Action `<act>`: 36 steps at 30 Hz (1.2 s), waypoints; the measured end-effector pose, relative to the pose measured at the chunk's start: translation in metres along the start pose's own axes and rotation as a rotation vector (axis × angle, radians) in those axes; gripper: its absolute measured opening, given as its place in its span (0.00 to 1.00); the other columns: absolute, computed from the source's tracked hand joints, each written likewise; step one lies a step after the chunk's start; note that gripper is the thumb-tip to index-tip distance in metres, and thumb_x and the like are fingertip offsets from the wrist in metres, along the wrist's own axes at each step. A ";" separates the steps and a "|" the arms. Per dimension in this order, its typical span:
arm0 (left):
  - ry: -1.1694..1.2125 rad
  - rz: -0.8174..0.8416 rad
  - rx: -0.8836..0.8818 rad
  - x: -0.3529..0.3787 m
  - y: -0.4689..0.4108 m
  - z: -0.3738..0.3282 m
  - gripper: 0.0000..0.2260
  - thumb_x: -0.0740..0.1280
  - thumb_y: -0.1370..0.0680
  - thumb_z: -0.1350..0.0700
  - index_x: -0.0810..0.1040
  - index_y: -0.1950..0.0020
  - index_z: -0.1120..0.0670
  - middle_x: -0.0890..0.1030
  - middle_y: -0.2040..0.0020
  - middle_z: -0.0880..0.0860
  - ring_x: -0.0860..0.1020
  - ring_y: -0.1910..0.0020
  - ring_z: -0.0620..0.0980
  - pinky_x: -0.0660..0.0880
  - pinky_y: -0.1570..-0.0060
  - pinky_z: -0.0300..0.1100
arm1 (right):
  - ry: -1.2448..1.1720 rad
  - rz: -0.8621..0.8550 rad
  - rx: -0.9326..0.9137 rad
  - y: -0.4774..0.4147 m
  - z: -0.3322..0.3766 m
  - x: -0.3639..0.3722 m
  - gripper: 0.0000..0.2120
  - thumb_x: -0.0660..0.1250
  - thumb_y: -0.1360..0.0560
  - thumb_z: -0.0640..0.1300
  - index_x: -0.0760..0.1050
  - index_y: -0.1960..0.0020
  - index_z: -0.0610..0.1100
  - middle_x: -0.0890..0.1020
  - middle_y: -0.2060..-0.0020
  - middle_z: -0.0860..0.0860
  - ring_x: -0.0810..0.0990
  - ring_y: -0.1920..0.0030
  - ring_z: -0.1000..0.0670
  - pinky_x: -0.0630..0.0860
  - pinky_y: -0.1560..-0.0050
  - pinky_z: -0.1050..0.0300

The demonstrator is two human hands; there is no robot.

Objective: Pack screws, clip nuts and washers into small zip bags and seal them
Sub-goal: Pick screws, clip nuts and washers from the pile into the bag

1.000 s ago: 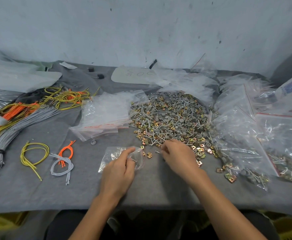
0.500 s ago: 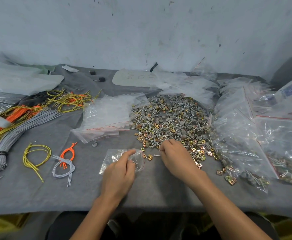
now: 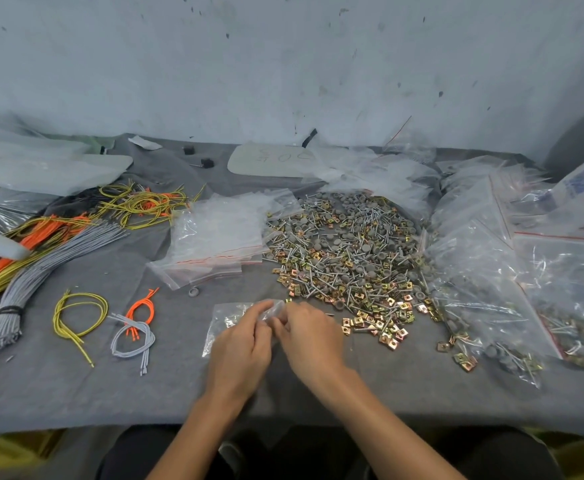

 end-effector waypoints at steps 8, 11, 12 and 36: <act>-0.013 -0.050 -0.024 -0.003 -0.001 0.005 0.21 0.52 0.24 0.45 0.78 0.37 0.41 0.75 0.72 0.41 0.74 0.69 0.41 0.67 0.65 0.43 | -0.316 -0.056 0.070 -0.004 -0.050 -0.030 0.07 0.66 0.21 0.51 0.77 0.56 0.52 0.78 0.63 0.57 0.76 0.62 0.57 0.73 0.60 0.55; -0.022 -0.049 -0.012 -0.004 0.000 0.004 0.20 0.52 0.23 0.45 0.78 0.38 0.41 0.77 0.70 0.39 0.75 0.68 0.40 0.65 0.68 0.35 | -0.020 0.055 0.046 -0.011 -0.066 -0.033 0.05 0.63 0.19 0.51 0.78 0.49 0.54 0.77 0.54 0.58 0.76 0.52 0.53 0.75 0.54 0.52; -0.026 -0.048 -0.006 -0.005 0.000 0.002 0.20 0.52 0.23 0.45 0.78 0.38 0.41 0.78 0.68 0.37 0.76 0.67 0.40 0.64 0.69 0.34 | 0.074 0.103 0.037 -0.014 -0.069 -0.030 0.06 0.62 0.19 0.51 0.78 0.47 0.53 0.76 0.51 0.57 0.75 0.49 0.51 0.75 0.53 0.52; 0.004 -0.035 -0.034 -0.002 0.000 0.007 0.21 0.51 0.24 0.44 0.76 0.36 0.40 0.83 0.61 0.43 0.79 0.62 0.43 0.73 0.59 0.45 | -0.348 0.001 -0.072 0.015 -0.009 -0.016 0.01 0.68 0.21 0.46 0.79 0.51 0.50 0.77 0.57 0.57 0.75 0.57 0.56 0.71 0.54 0.61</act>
Point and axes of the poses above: each hand's wrist, its own y-axis away from the middle knuckle, its own x-axis out of the palm, z = x × y, the point moved 10 cm from there along -y, towards the middle knuckle
